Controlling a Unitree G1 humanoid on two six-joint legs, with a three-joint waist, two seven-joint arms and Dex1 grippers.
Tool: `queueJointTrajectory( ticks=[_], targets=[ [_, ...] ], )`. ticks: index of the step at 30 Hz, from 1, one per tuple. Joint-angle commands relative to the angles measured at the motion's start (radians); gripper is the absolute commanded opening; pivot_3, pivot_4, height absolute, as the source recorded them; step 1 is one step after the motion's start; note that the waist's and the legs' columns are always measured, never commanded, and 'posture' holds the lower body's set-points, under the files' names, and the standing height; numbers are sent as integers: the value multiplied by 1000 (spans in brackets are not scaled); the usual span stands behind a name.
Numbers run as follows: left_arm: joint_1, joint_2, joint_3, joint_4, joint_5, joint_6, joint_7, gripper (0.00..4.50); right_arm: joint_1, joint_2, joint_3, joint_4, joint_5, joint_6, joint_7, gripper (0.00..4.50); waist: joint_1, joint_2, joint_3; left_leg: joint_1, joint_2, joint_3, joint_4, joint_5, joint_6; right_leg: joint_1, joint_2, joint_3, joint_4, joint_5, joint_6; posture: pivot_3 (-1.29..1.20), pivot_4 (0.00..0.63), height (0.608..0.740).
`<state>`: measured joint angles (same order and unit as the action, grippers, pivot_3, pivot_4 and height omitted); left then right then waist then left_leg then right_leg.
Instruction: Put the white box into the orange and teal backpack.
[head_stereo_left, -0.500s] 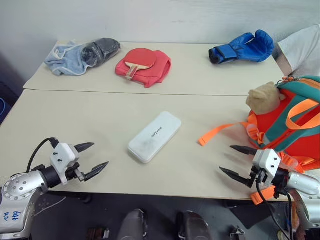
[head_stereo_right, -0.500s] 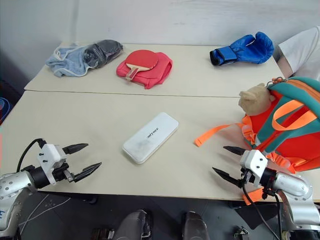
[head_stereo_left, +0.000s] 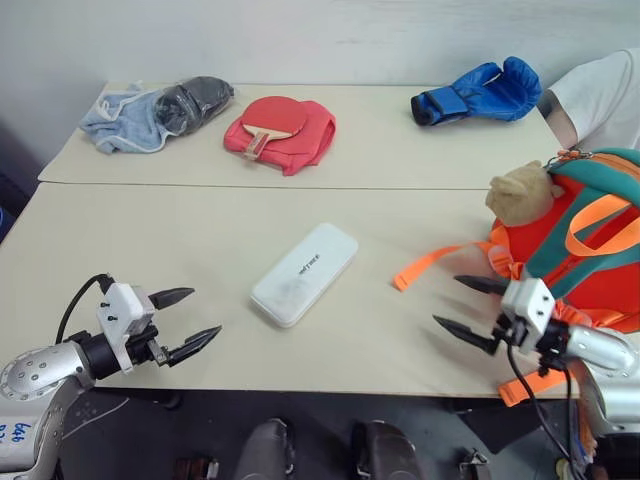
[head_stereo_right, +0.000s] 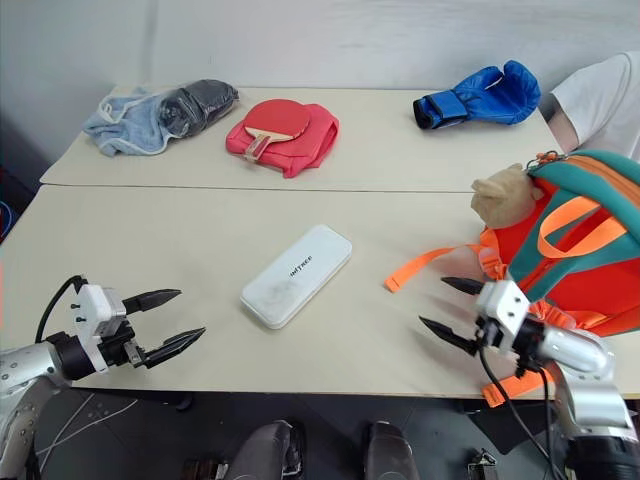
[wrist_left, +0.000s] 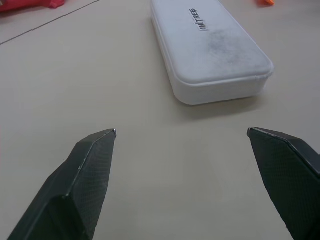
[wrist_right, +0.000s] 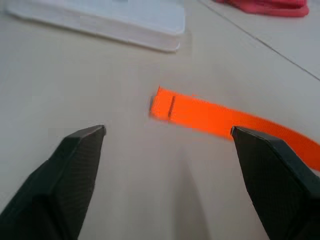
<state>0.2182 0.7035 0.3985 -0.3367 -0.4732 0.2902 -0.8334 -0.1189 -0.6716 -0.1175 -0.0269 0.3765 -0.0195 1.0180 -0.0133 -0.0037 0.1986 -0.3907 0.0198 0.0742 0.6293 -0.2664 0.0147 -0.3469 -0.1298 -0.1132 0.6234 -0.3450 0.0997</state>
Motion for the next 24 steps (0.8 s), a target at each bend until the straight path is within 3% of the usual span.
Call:
queueJointTrajectory(
  ticks=[1,5,7,10,12,16,24],
  targets=[
    [71,-45,34,-108,-23,41,74,3248,-68,17,77,-121,-32,144,-80,2870,6,0,0,0,0,0,0,0,0,-1,0,0,0,0,0,0,150,740],
    [186,-127,-7,-260,-31,130,178,2033,-180,94,165,-151,-125,273,-233,1562,8,0,0,-1,0,3,0,0,-2,-1,0,3,-2,0,0,0,150,740],
    [205,-191,-47,-318,-7,136,253,1341,-220,143,183,-141,-165,326,-319,801,15,-1,0,-5,0,4,2,0,-1,-5,0,4,-2,0,0,0,150,740],
    [207,-268,-101,-364,49,152,363,507,-282,210,204,-107,-231,391,-432,0,22,-1,0,-14,-1,4,6,1,0,-14,-1,4,2,0,1,0,150,740],
    [206,-297,-129,-384,70,169,412,15,-341,247,231,-75,-301,471,-522,0,17,-1,0,-14,-2,4,7,2,1,-14,-1,4,3,1,1,0,150,740],
    [199,-302,-194,-421,90,205,445,15,-456,317,260,2,-371,586,-627,0,10,-1,0,-14,-2,5,6,3,1,-15,-1,5,5,1,1,0,150,740],
    [121,-319,-226,-405,86,281,516,15,-625,390,334,299,-411,564,-582,0,4,-2,0,-16,-2,14,3,6,2,-23,0,6,8,1,1,0,150,740]
  ],
)
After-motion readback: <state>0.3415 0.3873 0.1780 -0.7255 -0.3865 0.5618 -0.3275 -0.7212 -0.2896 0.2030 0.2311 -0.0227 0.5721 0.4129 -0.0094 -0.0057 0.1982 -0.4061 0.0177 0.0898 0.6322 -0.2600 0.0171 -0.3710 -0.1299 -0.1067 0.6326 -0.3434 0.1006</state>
